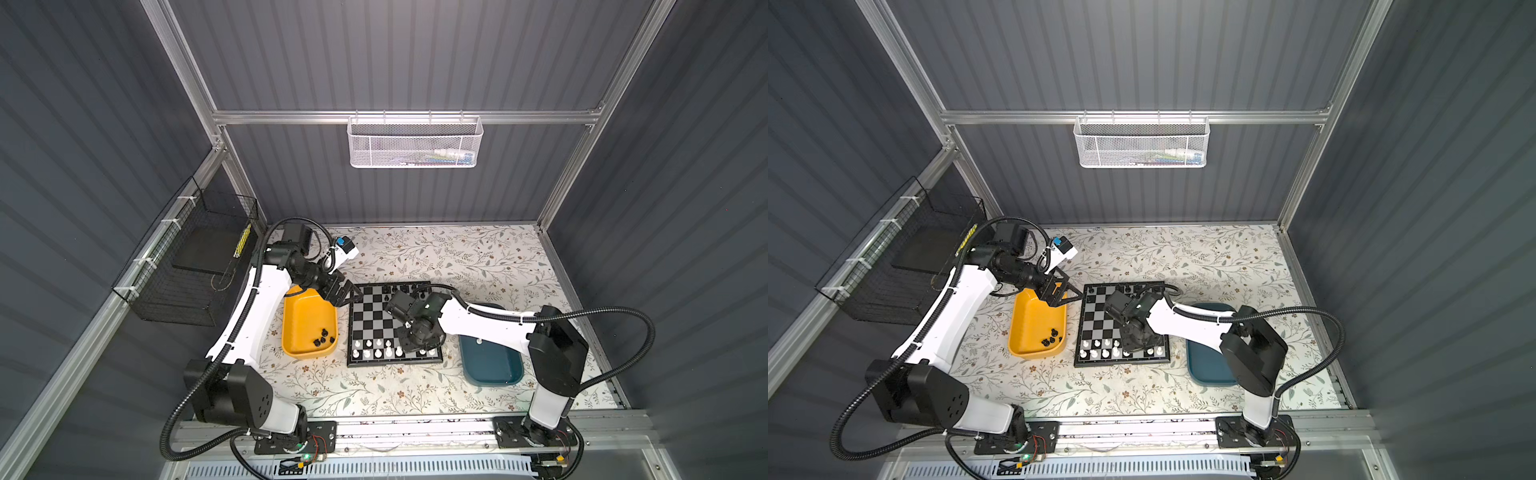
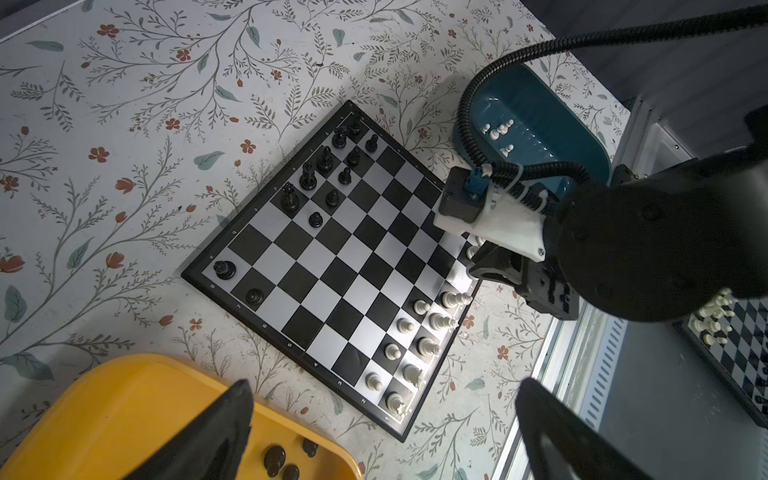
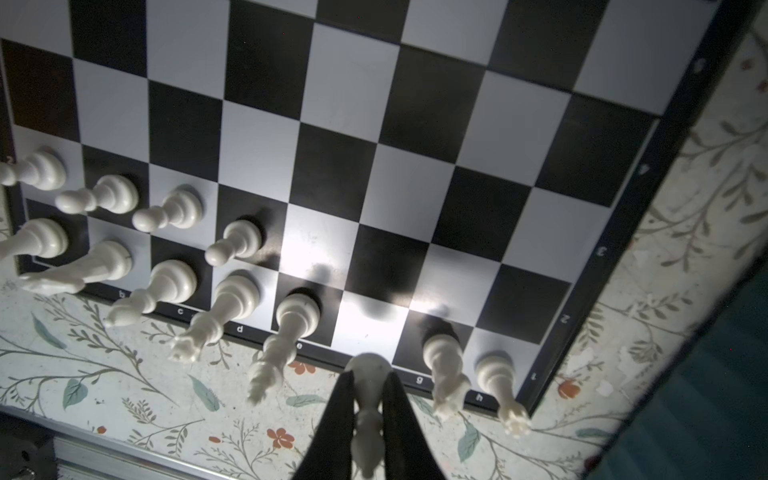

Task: Set up the chess pieces on the board
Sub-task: 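Lower the white piece onto the nearest-row square and open the right gripper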

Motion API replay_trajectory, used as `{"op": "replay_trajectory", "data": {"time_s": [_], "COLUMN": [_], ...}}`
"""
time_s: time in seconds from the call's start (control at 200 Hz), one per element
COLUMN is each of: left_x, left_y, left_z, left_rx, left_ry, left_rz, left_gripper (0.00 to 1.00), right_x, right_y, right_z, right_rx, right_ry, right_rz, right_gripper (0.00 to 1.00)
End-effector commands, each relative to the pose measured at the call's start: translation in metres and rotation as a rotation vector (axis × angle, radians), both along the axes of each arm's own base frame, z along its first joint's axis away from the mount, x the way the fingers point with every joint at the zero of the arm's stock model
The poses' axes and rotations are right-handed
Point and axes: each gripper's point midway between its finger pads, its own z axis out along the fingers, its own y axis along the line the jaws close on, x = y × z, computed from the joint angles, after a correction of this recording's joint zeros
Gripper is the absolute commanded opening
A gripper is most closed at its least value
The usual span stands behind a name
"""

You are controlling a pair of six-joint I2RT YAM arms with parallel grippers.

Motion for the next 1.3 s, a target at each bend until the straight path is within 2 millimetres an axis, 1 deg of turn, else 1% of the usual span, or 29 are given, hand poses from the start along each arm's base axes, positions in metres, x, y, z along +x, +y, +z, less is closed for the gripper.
{"op": "replay_trajectory", "data": {"time_s": [0.0,0.315,0.73,0.901,1.161,1.296], "left_x": [-0.01,-0.011,-0.01,-0.01,-0.011,-0.01], "left_y": [-0.003,-0.003,-0.003,-0.002,-0.002,-0.002], "left_z": [0.001,0.001,-0.001,-0.001,-0.001,-0.001], "left_rx": [-0.015,-0.012,-0.01,-0.006,-0.007,-0.005], "left_ry": [0.021,0.019,0.021,0.02,0.017,0.015], "left_rz": [-0.028,-0.027,-0.027,-0.025,-0.026,-0.024], "left_gripper": [1.0,1.0,1.0,1.0,0.99,1.0], "right_x": [-0.005,-0.005,-0.004,-0.003,-0.003,-0.002], "right_y": [-0.002,0.001,0.0,0.002,0.003,0.003], "right_z": [-0.008,-0.016,-0.025,-0.026,-0.026,-0.022], "right_rx": [-0.019,-0.024,-0.048,-0.043,-0.043,-0.043], "right_ry": [0.019,0.033,0.041,0.039,0.039,0.031], "right_rz": [-0.002,0.007,0.008,0.009,0.013,0.014], "right_gripper": [0.16,0.17,0.18,0.19,0.23,0.26]}}
